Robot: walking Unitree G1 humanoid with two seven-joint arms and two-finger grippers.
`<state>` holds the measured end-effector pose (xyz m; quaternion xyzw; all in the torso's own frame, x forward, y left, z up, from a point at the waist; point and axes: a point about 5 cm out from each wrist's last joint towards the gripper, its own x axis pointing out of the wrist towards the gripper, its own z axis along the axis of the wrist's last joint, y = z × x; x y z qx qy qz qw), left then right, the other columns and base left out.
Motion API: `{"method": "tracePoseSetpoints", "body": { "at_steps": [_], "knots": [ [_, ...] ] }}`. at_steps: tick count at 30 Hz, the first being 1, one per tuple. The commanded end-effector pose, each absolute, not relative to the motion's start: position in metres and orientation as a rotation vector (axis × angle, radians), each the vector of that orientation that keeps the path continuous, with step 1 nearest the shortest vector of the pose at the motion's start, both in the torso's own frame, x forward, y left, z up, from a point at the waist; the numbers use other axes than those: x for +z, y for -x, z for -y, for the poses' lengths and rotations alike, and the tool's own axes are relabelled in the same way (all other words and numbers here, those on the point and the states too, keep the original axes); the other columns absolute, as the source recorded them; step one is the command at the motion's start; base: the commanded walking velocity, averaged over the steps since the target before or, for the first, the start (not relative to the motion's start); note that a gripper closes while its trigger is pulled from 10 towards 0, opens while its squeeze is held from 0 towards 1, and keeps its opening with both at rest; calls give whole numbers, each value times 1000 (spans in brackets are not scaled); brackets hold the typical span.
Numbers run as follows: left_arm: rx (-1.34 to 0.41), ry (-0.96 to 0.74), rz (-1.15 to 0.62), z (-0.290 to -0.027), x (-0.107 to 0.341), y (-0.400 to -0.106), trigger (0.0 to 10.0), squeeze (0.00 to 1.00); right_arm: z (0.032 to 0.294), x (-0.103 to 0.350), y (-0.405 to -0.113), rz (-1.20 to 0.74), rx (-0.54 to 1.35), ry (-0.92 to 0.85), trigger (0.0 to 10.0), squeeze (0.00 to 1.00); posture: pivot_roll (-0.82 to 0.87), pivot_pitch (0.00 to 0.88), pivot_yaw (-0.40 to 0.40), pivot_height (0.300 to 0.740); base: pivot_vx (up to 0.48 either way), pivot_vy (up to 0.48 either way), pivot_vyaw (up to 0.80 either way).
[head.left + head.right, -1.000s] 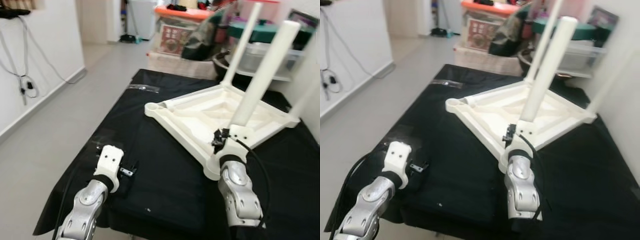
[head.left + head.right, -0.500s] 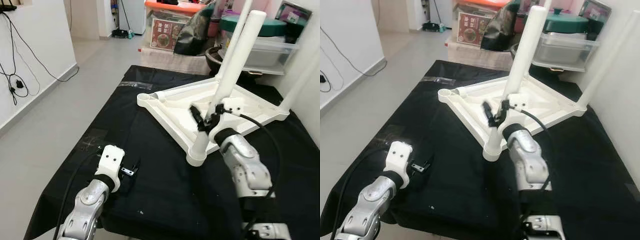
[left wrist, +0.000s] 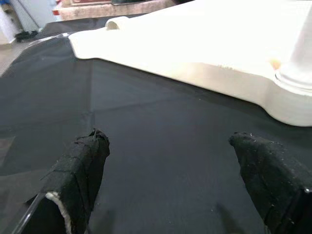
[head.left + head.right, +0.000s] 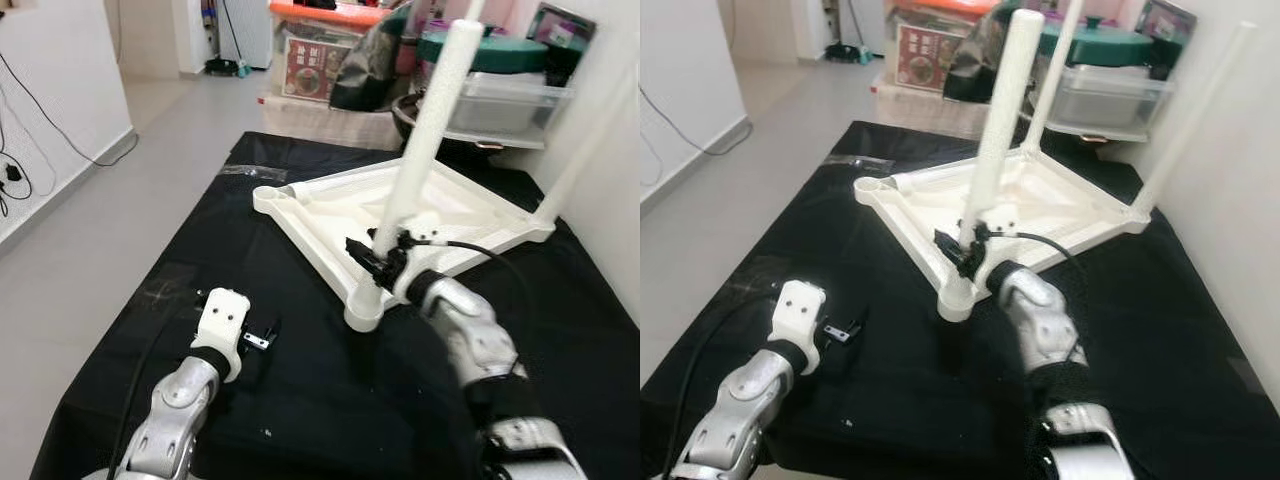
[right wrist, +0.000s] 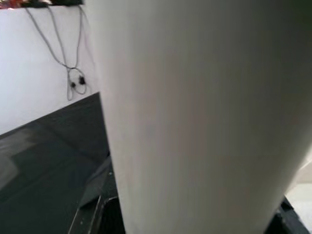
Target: Building children table
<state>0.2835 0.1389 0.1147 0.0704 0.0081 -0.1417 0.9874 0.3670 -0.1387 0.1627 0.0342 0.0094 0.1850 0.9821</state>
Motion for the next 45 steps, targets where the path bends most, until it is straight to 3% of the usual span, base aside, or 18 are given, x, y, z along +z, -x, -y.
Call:
{"method": "tracePoseSetpoints", "body": {
  "at_steps": [1,3,4,9,10,11,14,16,17,21,22,30,39,40,41,42,44,45],
  "knots": [
    [-287,-152,-19,-139,114,-282,10000,0,163,151,-369,-92,192,-75,0,0,109,0,-135,740,0,0,0],
    [-289,-152,-21,-139,113,-281,10000,0,210,137,-359,-158,-296,-73,0,0,105,0,-135,740,0,0,0],
    [-290,-152,-22,-138,113,-281,10000,0,223,133,-351,-169,-431,-75,0,0,105,0,-135,740,0,0,0],
    [-291,-152,-22,-138,113,-281,10000,0,225,132,-343,-163,-486,-68,0,0,99,0,-129,740,0,0,0],
    [-295,-151,-25,-138,112,-280,10000,0,212,128,-335,-170,-454,-89,10000,0,91,0,-123,740,0,0,0],
    [-295,-151,-25,-138,112,-280,10000,0,212,128,-335,-170,-454,-89,10000,0,91,0,-123,740,0,0,0],
    [-301,-152,-28,-137,111,-279,10000,0,174,130,-325,-148,-261,-99,10000,0,88,0,-121,740,0,0,0],
    [-301,-152,-28,-137,111,-279,10000,0,174,130,-325,-148,-261,-99,10000,0,88,0,-121,740,0,0,0],
    [-301,-152,-28,-137,111,-280,10000,0,170,135,-327,-111,-219,-101,10000,1000,88,0,-123,740,0,0,0],
    [-300,-151,-27,-137,111,-280,10000,0,167,158,-344,-37,-116,-90,10000,1000,90,0,-127,740,0,0,0],
    [-299,-151,-26,-137,112,-281,10000,0,167,168,-351,-18,-58,-99,10000,0,90,0,-126,740,0,0,0],
    [-300,-152,-23,-137,112,-281,10000,0,165,208,-361,86,310,-139,10000,0,92,0,-126,740,0,0,0],
    [-300,-154,-18,-136,113,-281,10000,0,141,193,-367,29,578,-54,10000,0,113,0,-136,740,0,0,0],
    [-300,-154,-17,-137,114,-280,10000,0,136,188,-369,16,593,-65,2667,0,123,0,-140,740,0,0,0],
    [-300,-154,-17,-137,114,-280,10000,0,136,188,-369,16,593,-65,2667,0,123,0,-140,740,0,0,0],
    [-299,-155,-17,-137,114,-280,10000,0,135,185,-373,12,549,-76,0,0,128,0,-141,740,0,0,0],
    [-299,-155,-17,-137,114,-280,10000,0,135,185,-373,12,549,-76,0,0,128,0,-141,740,0,0,0],
    [-296,-156,-17,-138,114,-280,10000,0,143,181,-381,-14,395,-84,0,0,128,0,-141,740,0,0,0]
  ]
}}
